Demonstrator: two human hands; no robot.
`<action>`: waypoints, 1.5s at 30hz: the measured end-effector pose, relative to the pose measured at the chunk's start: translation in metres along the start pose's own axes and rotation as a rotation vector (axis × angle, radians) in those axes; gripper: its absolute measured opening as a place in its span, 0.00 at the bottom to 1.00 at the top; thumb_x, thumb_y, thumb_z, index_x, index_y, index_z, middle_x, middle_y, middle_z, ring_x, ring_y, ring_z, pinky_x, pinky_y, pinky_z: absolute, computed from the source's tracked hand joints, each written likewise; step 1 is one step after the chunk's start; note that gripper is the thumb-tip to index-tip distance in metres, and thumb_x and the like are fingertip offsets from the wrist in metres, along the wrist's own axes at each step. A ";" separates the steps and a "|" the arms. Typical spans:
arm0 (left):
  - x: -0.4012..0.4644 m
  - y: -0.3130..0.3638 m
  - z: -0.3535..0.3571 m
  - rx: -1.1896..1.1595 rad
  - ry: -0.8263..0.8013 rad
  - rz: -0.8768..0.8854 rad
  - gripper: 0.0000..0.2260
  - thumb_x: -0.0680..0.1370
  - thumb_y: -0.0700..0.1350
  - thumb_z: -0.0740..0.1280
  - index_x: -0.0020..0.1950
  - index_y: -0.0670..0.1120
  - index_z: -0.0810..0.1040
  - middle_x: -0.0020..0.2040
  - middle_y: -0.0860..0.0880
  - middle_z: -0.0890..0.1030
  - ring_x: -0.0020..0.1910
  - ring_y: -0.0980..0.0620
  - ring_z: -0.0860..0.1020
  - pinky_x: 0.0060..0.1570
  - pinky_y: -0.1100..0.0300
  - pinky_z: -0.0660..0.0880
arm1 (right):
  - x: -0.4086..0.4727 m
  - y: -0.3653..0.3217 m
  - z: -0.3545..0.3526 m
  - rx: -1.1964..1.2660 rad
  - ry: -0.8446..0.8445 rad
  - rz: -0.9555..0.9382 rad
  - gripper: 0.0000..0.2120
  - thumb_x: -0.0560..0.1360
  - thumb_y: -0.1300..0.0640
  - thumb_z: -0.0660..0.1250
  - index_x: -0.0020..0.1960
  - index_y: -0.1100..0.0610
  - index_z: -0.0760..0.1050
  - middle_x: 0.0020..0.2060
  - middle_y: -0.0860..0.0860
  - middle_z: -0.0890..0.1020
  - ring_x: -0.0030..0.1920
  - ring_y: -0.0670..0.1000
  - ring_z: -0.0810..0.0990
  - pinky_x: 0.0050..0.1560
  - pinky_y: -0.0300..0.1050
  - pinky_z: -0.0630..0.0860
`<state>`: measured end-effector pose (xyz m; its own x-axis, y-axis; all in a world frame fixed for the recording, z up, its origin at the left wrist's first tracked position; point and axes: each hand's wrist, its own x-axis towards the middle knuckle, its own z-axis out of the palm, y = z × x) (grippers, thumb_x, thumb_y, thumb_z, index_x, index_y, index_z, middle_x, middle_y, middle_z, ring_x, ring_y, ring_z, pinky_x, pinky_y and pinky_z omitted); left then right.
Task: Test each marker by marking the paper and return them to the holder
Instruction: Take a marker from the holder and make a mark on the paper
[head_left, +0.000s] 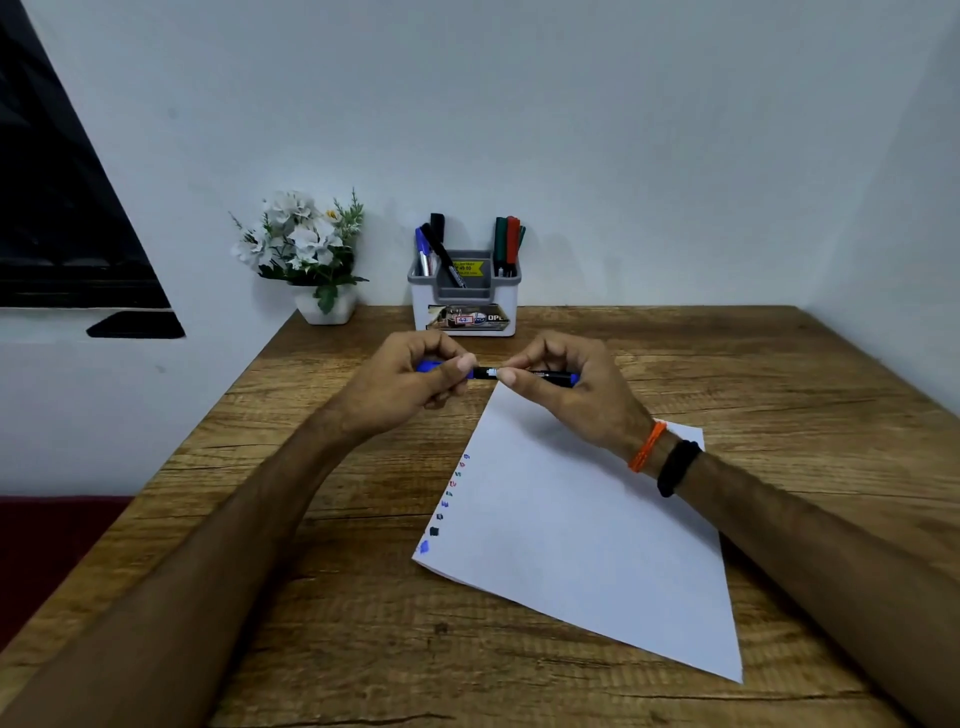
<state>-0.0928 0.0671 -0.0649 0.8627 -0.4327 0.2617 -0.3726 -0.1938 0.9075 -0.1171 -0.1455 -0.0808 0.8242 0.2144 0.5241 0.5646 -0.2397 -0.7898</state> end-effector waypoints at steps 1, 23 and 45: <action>0.000 0.000 0.001 -0.005 -0.002 0.003 0.09 0.77 0.42 0.65 0.49 0.35 0.77 0.34 0.46 0.78 0.29 0.56 0.72 0.29 0.63 0.70 | 0.000 0.001 0.000 -0.004 -0.001 -0.013 0.04 0.73 0.61 0.74 0.43 0.60 0.80 0.33 0.39 0.82 0.32 0.39 0.77 0.37 0.31 0.71; 0.003 0.012 0.006 -0.019 0.174 0.046 0.08 0.75 0.39 0.68 0.53 0.37 0.77 0.37 0.48 0.81 0.32 0.57 0.78 0.34 0.64 0.77 | 0.006 -0.007 -0.005 0.173 -0.003 0.056 0.05 0.78 0.62 0.65 0.48 0.63 0.78 0.30 0.51 0.80 0.26 0.46 0.73 0.26 0.35 0.67; 0.002 0.031 0.023 -0.268 0.454 0.117 0.29 0.62 0.45 0.76 0.59 0.43 0.70 0.39 0.46 0.84 0.38 0.51 0.84 0.40 0.59 0.81 | 0.010 -0.037 0.013 -0.461 -0.085 -0.201 0.49 0.69 0.56 0.76 0.78 0.41 0.50 0.50 0.48 0.85 0.36 0.45 0.84 0.42 0.42 0.82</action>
<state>-0.1106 0.0396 -0.0442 0.9039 -0.0021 0.4277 -0.4258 0.0904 0.9003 -0.1303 -0.1221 -0.0510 0.7019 0.3712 0.6079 0.6879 -0.5746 -0.4434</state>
